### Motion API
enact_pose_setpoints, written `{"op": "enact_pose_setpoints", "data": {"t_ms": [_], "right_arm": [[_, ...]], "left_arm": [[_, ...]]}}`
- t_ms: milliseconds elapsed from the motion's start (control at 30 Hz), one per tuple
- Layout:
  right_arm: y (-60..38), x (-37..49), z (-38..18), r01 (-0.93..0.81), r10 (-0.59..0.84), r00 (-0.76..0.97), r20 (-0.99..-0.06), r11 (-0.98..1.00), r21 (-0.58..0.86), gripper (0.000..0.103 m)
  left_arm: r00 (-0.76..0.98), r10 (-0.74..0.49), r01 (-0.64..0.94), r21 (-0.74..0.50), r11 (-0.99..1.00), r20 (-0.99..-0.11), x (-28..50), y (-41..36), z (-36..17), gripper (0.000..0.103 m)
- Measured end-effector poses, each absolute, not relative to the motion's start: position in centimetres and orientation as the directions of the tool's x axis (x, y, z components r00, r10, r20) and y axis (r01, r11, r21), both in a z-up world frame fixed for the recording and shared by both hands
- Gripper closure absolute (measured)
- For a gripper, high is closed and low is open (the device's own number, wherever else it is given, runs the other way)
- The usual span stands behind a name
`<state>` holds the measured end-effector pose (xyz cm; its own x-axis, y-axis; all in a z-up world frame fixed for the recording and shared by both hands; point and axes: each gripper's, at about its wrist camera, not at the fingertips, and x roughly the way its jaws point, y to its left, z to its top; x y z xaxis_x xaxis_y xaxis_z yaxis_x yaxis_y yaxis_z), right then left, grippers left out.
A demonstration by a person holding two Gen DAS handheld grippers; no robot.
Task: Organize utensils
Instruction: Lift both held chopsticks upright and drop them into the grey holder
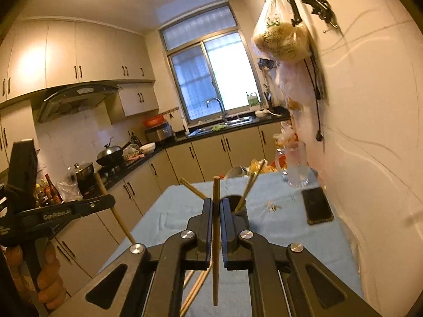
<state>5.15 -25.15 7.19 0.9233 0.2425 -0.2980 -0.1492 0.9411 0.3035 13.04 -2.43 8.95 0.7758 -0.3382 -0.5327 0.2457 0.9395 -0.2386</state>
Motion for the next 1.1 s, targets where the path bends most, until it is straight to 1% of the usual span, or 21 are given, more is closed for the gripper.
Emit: {"op": "enact_pose_setpoints", "data": {"t_ms": [300,400,500,667,800,967,1100], "right_arm": [[-25.4,9.9,11.3,-0.158,0.224,0.95,-0.216,0.946,0.285,0.097],[-25.3,12.0,12.6,-0.155,0.205,0.964,-0.17,0.951,0.268,0.097],[-24.6,15.0,13.2,-0.142,0.182,0.971,-0.157,0.961,0.237,0.097],[-23.9,18.8,12.5,-0.11,0.147,0.976,-0.159,0.969,0.222,0.097],[-23.9,21.2,11.2,-0.093,0.136,0.976,-0.173,0.967,0.236,0.097],[-23.8,23.4,9.5,-0.081,0.13,0.971,-0.199,0.968,0.239,0.097],[-23.8,24.5,7.7,-0.074,0.134,0.962,-0.237,0.967,0.245,0.097]], "left_arm": [[0.832,-0.354,0.266,-0.253,0.93,-0.426,18.2,-3.7,12.9,0.096],[0.835,-0.343,0.251,-0.257,0.933,-0.43,20.6,-4.2,13.4,0.096],[0.843,-0.34,0.25,-0.257,0.934,-0.416,22.9,-4.9,13.6,0.096],[0.842,-0.355,0.26,-0.271,0.927,-0.406,26.4,-6.1,12.2,0.096],[0.836,-0.349,0.255,-0.265,0.93,-0.423,28.4,-7.0,10.4,0.096],[0.817,-0.345,0.243,-0.267,0.933,-0.463,30.2,-7.7,8.0,0.096],[0.797,-0.349,0.243,-0.267,0.933,-0.493,30.5,-7.8,6.5,0.096]]}}
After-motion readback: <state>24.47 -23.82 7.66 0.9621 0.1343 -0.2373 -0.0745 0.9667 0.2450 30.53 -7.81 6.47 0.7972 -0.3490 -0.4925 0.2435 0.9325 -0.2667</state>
